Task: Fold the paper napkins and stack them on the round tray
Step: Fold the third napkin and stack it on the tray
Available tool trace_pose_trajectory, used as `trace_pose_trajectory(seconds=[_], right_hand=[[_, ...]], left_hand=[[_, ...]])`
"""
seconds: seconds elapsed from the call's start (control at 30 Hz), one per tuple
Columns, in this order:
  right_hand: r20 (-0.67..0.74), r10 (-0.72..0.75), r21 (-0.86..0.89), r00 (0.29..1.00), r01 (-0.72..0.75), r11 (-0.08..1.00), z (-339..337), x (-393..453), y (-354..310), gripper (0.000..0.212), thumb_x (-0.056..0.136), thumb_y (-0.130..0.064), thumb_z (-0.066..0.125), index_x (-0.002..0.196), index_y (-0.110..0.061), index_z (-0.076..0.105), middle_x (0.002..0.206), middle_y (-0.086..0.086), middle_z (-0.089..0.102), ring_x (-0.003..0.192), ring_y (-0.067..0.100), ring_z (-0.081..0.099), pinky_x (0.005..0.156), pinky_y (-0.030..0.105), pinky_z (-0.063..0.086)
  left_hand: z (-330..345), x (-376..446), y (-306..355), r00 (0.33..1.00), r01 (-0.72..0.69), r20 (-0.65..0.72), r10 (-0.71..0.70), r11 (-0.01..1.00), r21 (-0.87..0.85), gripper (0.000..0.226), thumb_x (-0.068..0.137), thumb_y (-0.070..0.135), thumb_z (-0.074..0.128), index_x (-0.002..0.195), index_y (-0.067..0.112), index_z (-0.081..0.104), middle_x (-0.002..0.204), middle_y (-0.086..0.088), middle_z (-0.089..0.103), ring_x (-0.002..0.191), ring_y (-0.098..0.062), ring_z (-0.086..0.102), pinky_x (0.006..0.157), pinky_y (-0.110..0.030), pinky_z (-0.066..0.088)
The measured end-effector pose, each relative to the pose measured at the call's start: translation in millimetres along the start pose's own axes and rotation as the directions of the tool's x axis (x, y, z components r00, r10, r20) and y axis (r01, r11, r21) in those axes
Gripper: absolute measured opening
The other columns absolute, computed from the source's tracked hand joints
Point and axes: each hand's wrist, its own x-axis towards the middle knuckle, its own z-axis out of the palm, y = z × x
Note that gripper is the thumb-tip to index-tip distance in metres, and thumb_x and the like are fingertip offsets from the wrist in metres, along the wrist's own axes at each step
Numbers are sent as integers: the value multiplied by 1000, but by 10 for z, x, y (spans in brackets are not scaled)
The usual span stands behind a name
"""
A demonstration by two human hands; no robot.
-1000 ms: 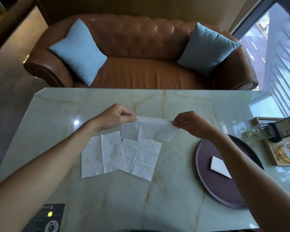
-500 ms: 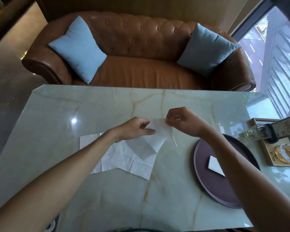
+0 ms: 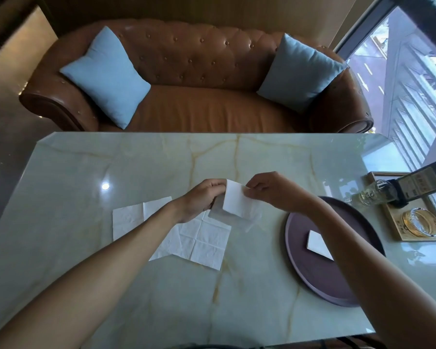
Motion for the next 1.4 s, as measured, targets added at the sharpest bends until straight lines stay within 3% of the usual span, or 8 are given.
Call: trace_pose_trajectory(seconds=[0.1, 0.23, 0.33, 0.77, 0.9, 1.03, 1.2, 1.4], right_hand=[[-44, 5, 52, 999, -3, 999, 27, 35, 46, 17, 90, -36, 73, 82, -21, 75, 84, -1, 78, 86, 28, 74, 83, 47, 58], [-38, -29, -16, 999, 29, 999, 28, 38, -5, 12, 92, -28, 72, 81, -22, 75, 80, -3, 75, 77, 21, 71, 76, 42, 56], [-49, -52, -5, 997, 52, 999, 20, 43, -66, 15, 90, -34, 71, 83, -21, 76, 81, -3, 75, 81, 24, 72, 77, 43, 57], [-92, -25, 170, 995, 40, 985, 70, -107, 12, 39, 101, -31, 58, 66, -15, 62, 56, -10, 58, 55, 9, 50, 62, 31, 40], [-202, 111, 338, 973, -37, 940, 96, -182, 159, 36, 103, -29, 56, 82, -4, 72, 71, 1, 71, 64, 13, 66, 75, 36, 51], [-74, 178, 559, 981, -107, 823, 306, -228, 171, 34, 101, -44, 56, 111, -13, 69, 105, 0, 78, 97, 12, 74, 89, 33, 54], [-121, 301, 779, 946, -97, 620, 561, -154, 90, 8, 96, -14, 66, 103, -13, 69, 96, 6, 73, 83, 18, 67, 80, 31, 55], [-206, 401, 735, 893, -129, 666, 633, -161, 161, 45, 91, -24, 69, 134, -26, 57, 109, 9, 74, 96, 23, 68, 88, 36, 52]], left_hand=[[-80, -8, 26, 999, -11, 32, 12, 1000, -24, 44, 86, 33, 52, 100, -9, 53, 93, -19, 48, 89, -34, 40, 81, -46, 33], [-80, -1, 46, 996, -67, -52, 74, 991, 114, 56, 90, 54, 64, 109, 2, 67, 99, -32, 64, 87, -26, 60, 81, -46, 52], [-45, 27, 49, 966, -145, -169, 197, 949, 282, 54, 96, 49, 61, 99, -5, 66, 70, -11, 44, 62, -16, 41, 58, -35, 38], [60, -54, 22, 902, -193, -322, 288, 936, 294, 42, 101, 41, 57, 72, 12, 63, 61, 5, 35, 61, -12, 32, 60, -31, 26], [12, -31, 13, 846, -209, -428, 318, 936, 282, 49, 101, 40, 57, 89, -7, 65, 56, 10, 31, 55, -8, 27, 55, -30, 24], [28, -4, 10, 849, -226, -430, 307, 947, 229, 52, 100, 39, 58, 87, -11, 59, 65, -1, 34, 61, -11, 31, 59, -31, 26], [28, 23, -44, 911, -139, -373, 175, 983, 120, 34, 90, 40, 67, 114, 16, 65, 95, -6, 76, 85, -19, 68, 74, -34, 49], [43, -36, -169, 933, -32, -340, 115, 970, 239, 69, 86, 26, 78, 145, 31, 42, 83, -8, 63, 71, -12, 58, 73, -27, 49]])
